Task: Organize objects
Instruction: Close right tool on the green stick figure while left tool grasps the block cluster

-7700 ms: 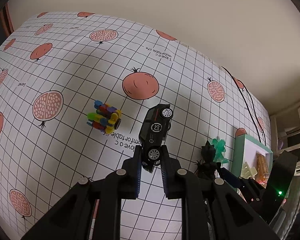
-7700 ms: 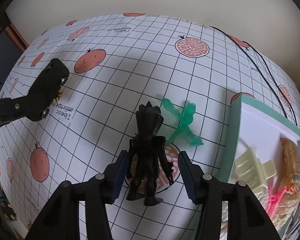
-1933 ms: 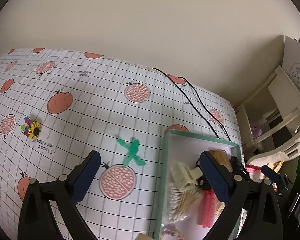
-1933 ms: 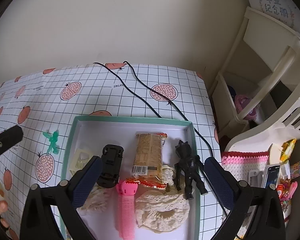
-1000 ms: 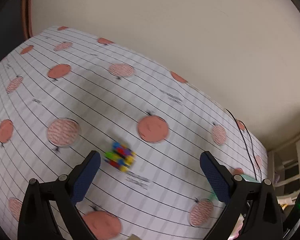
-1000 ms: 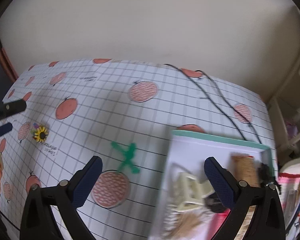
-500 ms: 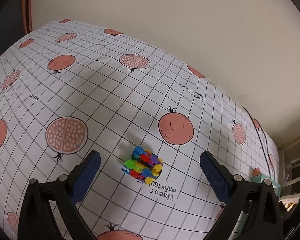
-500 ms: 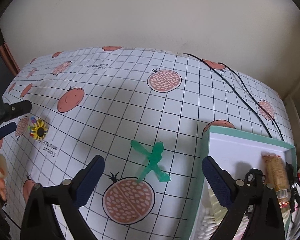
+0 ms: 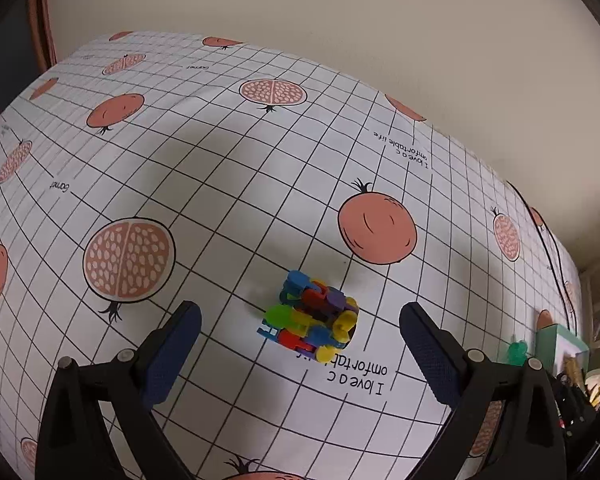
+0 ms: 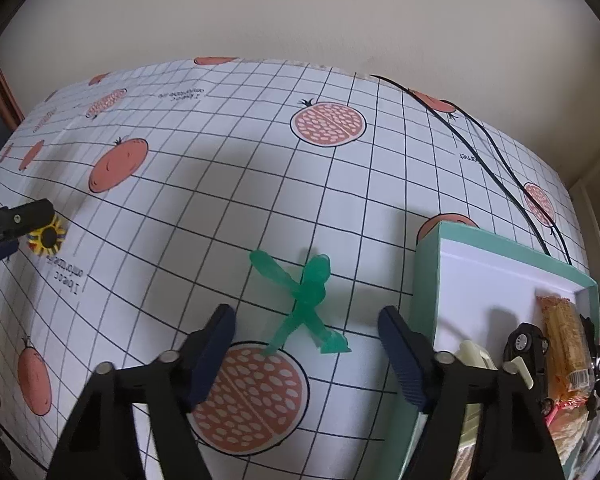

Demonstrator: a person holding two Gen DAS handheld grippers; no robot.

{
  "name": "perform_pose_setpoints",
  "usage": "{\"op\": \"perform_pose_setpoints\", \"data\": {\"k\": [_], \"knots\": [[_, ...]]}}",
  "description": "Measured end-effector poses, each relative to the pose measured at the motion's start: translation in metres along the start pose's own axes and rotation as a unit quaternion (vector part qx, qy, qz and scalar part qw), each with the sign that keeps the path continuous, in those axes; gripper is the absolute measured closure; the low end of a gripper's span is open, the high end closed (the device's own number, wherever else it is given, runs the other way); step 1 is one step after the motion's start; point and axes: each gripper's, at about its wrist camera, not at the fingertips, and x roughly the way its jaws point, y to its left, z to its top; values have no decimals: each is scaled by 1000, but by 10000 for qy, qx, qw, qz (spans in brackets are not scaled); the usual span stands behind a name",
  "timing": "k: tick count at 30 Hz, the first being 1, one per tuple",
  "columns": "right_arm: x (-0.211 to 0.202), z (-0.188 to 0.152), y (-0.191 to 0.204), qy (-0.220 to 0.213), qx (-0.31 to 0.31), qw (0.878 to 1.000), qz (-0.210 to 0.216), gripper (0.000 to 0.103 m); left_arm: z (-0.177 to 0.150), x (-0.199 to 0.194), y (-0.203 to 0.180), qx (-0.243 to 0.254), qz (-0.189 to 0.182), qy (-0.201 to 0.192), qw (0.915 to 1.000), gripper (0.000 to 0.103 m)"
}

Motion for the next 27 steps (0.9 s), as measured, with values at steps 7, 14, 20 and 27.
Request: {"op": "perform_pose_setpoints", "data": {"k": [7, 14, 20, 27], "knots": [[-3, 0, 1, 10, -55, 9999, 125, 59, -3, 1, -4, 135, -33, 47, 9999, 21], [-3, 1, 3, 42, -114, 9998, 142, 64, -6, 2, -6, 216, -14, 102, 9997, 46], [-4, 1, 2, 70, -152, 9998, 135, 65, -8, 2, -6, 231, -1, 106, 9997, 52], [-11, 4, -3, 0, -106, 9998, 155, 81, -1, -9, -10, 241, -43, -12, 9997, 63]]}}
